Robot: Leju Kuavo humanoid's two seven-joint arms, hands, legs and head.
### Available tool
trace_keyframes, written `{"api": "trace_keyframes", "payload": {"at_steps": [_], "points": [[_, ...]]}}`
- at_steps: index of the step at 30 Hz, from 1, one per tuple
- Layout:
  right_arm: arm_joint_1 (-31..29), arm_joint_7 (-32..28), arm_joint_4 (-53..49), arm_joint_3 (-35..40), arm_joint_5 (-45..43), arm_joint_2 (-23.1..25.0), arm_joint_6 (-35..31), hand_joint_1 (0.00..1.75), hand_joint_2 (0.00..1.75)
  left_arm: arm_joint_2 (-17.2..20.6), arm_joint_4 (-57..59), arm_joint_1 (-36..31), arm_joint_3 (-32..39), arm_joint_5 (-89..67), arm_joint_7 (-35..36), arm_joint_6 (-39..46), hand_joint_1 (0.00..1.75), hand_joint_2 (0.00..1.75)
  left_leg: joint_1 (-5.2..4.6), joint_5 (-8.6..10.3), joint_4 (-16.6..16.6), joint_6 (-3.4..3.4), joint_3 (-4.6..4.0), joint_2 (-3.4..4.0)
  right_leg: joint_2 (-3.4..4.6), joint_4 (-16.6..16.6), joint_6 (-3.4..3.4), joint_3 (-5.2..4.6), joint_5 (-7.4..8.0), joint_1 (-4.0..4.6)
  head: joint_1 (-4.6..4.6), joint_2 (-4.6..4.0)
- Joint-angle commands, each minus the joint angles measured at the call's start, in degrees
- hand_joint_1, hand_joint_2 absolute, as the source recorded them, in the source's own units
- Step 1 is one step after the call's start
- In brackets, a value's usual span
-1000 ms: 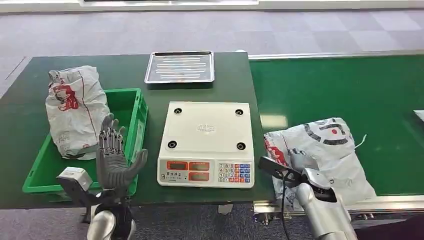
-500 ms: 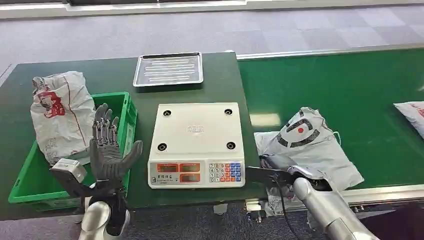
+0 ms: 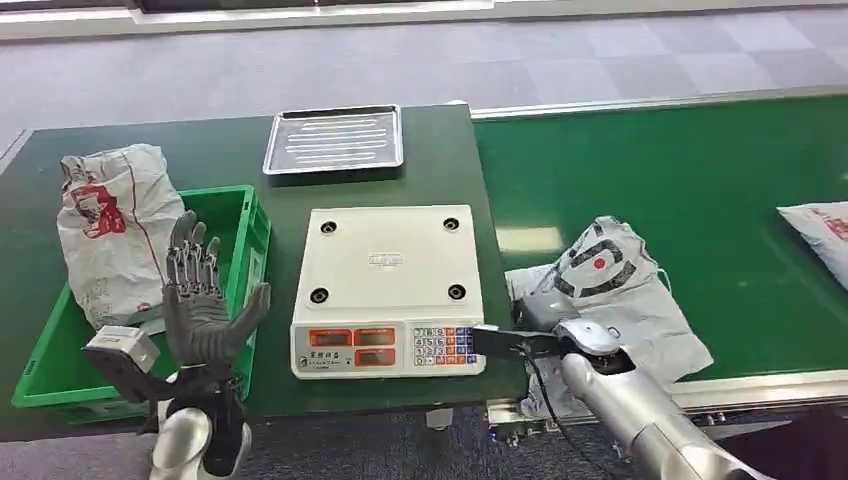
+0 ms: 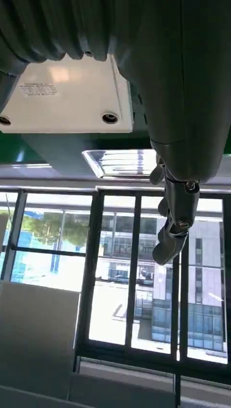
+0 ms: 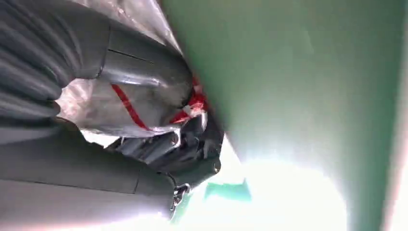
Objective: Moved the parcel from conveyor to table for the left to box.
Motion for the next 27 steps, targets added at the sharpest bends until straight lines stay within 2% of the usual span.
{"api": "trace_keyframes", "payload": {"at_steps": [1,2,3,4,5,6,7,9,12,15,16,17,18,19,20,21,23,24,27], "points": [[-0.94,18.79,-18.70,-5.19,23.11,1.89,-21.36,1.75,1.75,-1.26,-4.71,6.18,4.92,-0.41,-1.05,1.54,0.00,1.75,-0.08,0.07,0.01,0.04,-0.09,0.02,-0.16,0.06,0.03,-0.08,0.04,-0.06,0.00,0.00],[0.02,18.74,-24.74,-8.20,26.12,2.61,-21.68,1.75,1.75,-1.70,-5.24,6.71,5.24,-0.44,-1.27,1.55,0.00,1.75,-0.06,0.12,0.00,0.04,-0.14,-0.04,-0.33,0.03,0.03,-0.07,0.08,-0.04,0.00,0.02],[1.74,18.85,-33.87,-12.76,29.05,4.10,-31.67,1.75,1.75,-2.17,-5.04,6.58,5.15,-0.44,-1.55,1.38,0.00,1.75,-0.11,0.16,0.05,-0.10,-0.27,0.01,-0.24,0.12,0.01,-0.22,0.09,-0.10,0.00,0.00],[2.95,16.89,-39.76,-15.17,29.81,4.66,-36.52,1.75,1.75,-2.36,-4.24,5.92,4.69,-0.46,-1.58,1.31,0.00,1.75,-0.16,0.18,0.14,-0.08,-0.46,0.06,-0.25,0.25,-0.04,-0.43,0.12,-0.15,-0.02,0.00],[4.36,14.04,-45.70,-17.91,30.43,6.48,-42.52,1.75,1.75,-2.43,-2.82,4.82,3.85,-0.54,-1.57,1.46,0.00,1.75,-0.20,0.36,0.08,0.03,-0.57,-0.29,-0.60,0.16,-0.02,-0.38,0.13,-0.19,0.00,0.00],[5.34,13.08,-48.11,-18.76,30.71,7.35,-43.39,1.75,1.75,-2.67,-1.71,3.85,3.39,-0.62,-1.53,1.60,0.00,1.75,-0.23,0.53,0.13,0.12,-0.76,-0.55,-0.98,0.23,0.00,-0.50,0.10,-0.21,0.00,0.00],[5.86,10.10,-49.90,-19.19,30.09,8.95,-47.77,1.75,1.75,-2.81,-0.48,2.98,2.92,-0.59,-1.90,1.74,0.00,1.75,-0.23,0.80,0.04,-0.01,-0.49,-0.93,-1.29,0.09,0.05,-0.57,0.20,-0.19,0.00,0.00],[5.85,7.60,-50.78,-18.58,30.44,11.80,-48.74,1.75,1.75,-2.98,1.72,1.27,2.16,-0.49,-2.31,2.01,0.00,1.75,-0.18,0.93,0.07,0.04,-0.54,-1.57,-1.87,0.04,0.10,-0.40,0.17,-0.13,-0.04,0.00],[3.90,5.97,-48.20,-16.55,30.49,14.03,-48.74,1.75,1.75,-2.67,3.06,-0.30,1.78,-0.18,-2.51,2.10,0.00,1.75,-0.19,1.04,0.06,0.02,-0.43,-2.08,-2.28,-0.01,0.16,-0.12,0.14,-0.14,-0.02,0.00],[1.12,5.26,-42.21,-14.08,30.89,15.50,-48.74,1.75,1.75,-2.71,4.31,-1.64,1.87,0.18,-2.31,1.91,0.00,1.75,-0.22,1.04,0.09,0.02,-0.57,-1.97,-2.13,0.01,0.21,-0.24,0.21,-0.14,0.00,0.00],[-0.17,3.07,-38.89,-11.37,27.56,15.77,-48.74,1.75,1.75,-2.62,5.03,-2.04,1.68,0.34,-2.21,1.56,0.00,1.75,-0.24,1.03,0.06,0.07,-0.51,-1.91,-2.12,-0.03,0.21,-0.20,0.23,-0.14,0.00,0.00],[-1.81,0.63,-34.48,-8.70,22.51,16.40,-45.53,1.75,1.75,-2.40,5.89,-2.40,1.32,0.49,-2.23,1.23,0.00,1.75,-0.24,1.00,0.08,0.08,-0.53,-1.96,-2.12,-0.01,0.21,-0.20,0.22,-0.14,-0.02,0.00],[-3.03,0.64,-31.61,-8.25,22.34,17.04,-46.38,1.75,1.75,-2.28,6.54,-2.68,1.17,0.61,-2.32,1.10,0.00,1.75,-0.25,1.02,0.05,0.10,-0.51,-1.94,-2.14,-0.05,0.23,-0.17,0.26,-0.13,0.00,0.00],[-4.77,-2.65,-26.40,-6.09,15.13,18.10,-37.50,1.75,1.75,-1.95,7.31,-2.98,0.62,0.88,-2.53,0.56,0.00,1.75,-0.24,1.04,0.04,0.10,-0.46,-1.79,-2.03,-0.10,0.22,-0.16,0.32,-0.11,0.00,0.00],[-7.91,-1.62,-18.44,-5.03,17.19,19.47,-39.34,1.75,1.75,-1.81,8.54,-3.59,0.17,1.14,-2.75,0.16,0.00,1.75,-0.26,1.06,0.08,0.14,-0.53,-1.90,-2.11,-0.06,0.24,-0.15,0.27,-0.14,0.00,0.00],[-8.96,-1.71,-15.23,-4.85,17.20,20.14,-41.36,1.75,1.75,-1.80,8.91,-3.78,0.07,1.25,-2.93,0.16,0.00,1.75,-0.25,1.09,-0.02,0.17,-0.44,-1.66,-1.91,-0.15,0.23,-0.12,0.38,-0.13,-0.02,0.02],[-11.90,-3.06,-5.91,-4.56,13.67,22.49,-39.05,1.75,1.75,-1.72,9.42,-4.26,-0.61,1.32,-2.99,0.11,0.00,1.75,-0.24,1.13,-0.01,0.13,-0.40,-1.56,-1.79,-0.16,0.24,-0.11,0.45,-0.12,0.00,0.00],[-12.94,-1.19,-2.77,-3.74,16.29,22.92,-40.24,1.75,1.75,-1.74,9.39,-4.30,-0.80,1.39,-3.02,0.11,0.00,1.75,-0.23,1.17,-0.08,0.13,-0.38,-1.56,-1.84,-0.24,0.22,-0.05,0.51,-0.10,-0.02,0.00],[-13.75,-1.86,1.20,-3.86,15.24,24.37,-40.65,1.75,1.75,-1.79,9.01,-4.29,-1.06,1.48,-3.06,0.17,0.00,1.75,-0.22,1.30,0.02,0.15,-0.53,-1.88,-2.13,-0.13,0.23,-0.13,0.44,-0.11,0.00,0.00]]}}
